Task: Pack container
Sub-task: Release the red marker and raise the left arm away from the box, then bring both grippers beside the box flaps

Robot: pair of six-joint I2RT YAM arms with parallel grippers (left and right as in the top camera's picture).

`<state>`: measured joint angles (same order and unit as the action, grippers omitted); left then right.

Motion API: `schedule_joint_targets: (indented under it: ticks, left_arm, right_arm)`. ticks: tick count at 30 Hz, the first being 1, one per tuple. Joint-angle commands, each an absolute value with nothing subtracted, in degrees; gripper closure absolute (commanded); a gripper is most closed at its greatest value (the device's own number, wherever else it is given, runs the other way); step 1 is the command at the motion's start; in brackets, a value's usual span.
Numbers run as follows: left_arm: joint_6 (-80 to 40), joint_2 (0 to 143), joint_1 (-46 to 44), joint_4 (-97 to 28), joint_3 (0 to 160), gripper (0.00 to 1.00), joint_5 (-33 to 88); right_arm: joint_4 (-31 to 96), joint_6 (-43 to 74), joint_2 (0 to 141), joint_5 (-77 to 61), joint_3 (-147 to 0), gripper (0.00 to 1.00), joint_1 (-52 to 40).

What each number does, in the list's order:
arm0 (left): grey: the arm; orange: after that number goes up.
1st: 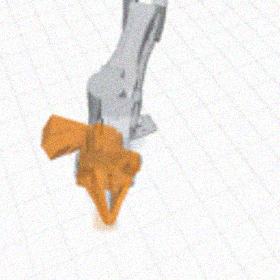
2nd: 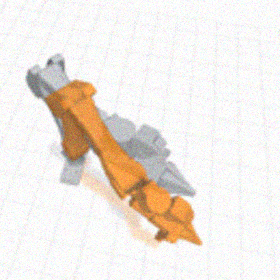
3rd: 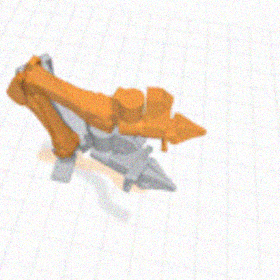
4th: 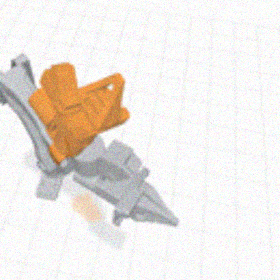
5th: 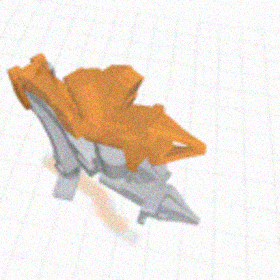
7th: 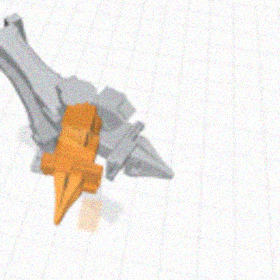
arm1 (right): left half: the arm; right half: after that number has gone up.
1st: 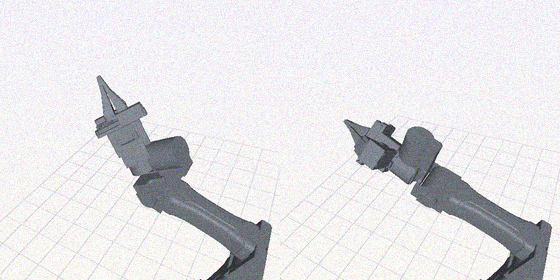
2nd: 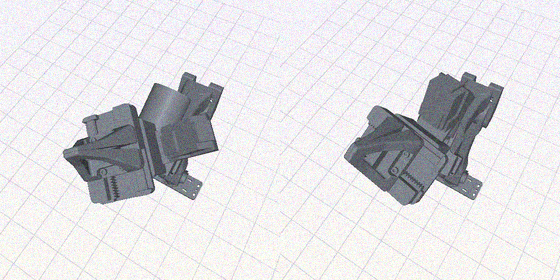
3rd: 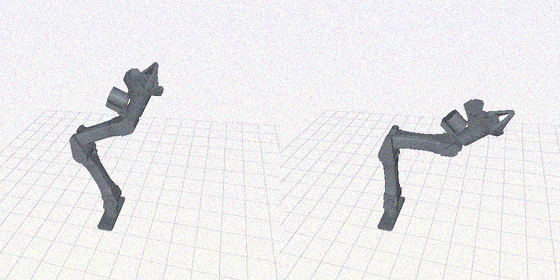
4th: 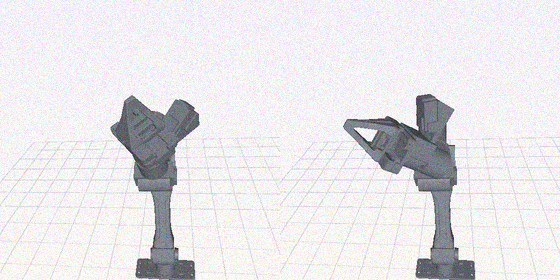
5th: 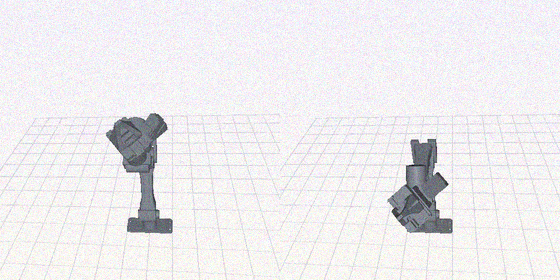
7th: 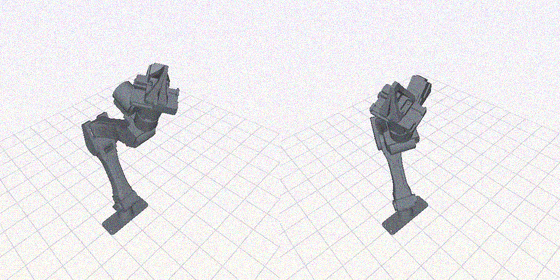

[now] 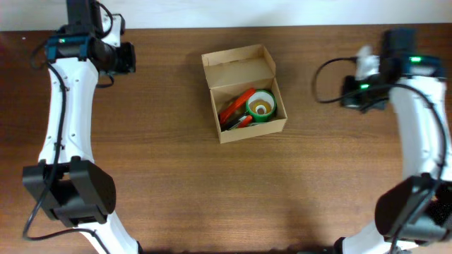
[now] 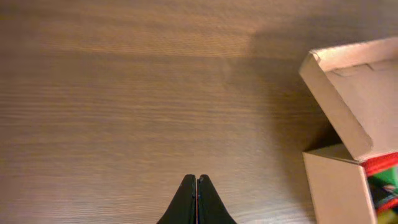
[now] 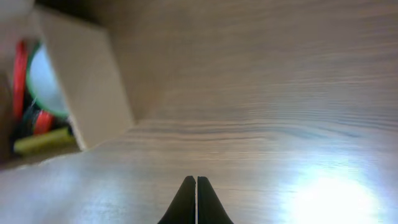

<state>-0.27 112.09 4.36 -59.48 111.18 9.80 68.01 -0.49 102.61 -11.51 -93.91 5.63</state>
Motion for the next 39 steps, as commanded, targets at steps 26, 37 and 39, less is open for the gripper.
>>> schedule_joint_targets:
  ticks: [26, 37, 39]
  left_arm:
    - [-2.1, 113.6, 4.7, -57.4, 110.4, 0.98, 14.2]
    - [-2.2, 113.6, 4.7, -57.5, 110.4, 0.98, 14.3]
    - [-2.1, 113.6, 4.7, -57.4, 110.4, 0.98, 14.9]
  right_arm:
    - [63.8, -1.5, 117.4, -18.9, -92.6, 0.96, -10.4]
    - [63.9, -1.6, 117.1, -17.2, -93.1, 0.96, -13.3]
    - [64.4, -1.4, 116.5, -16.9, -95.0, 0.96, -12.1]
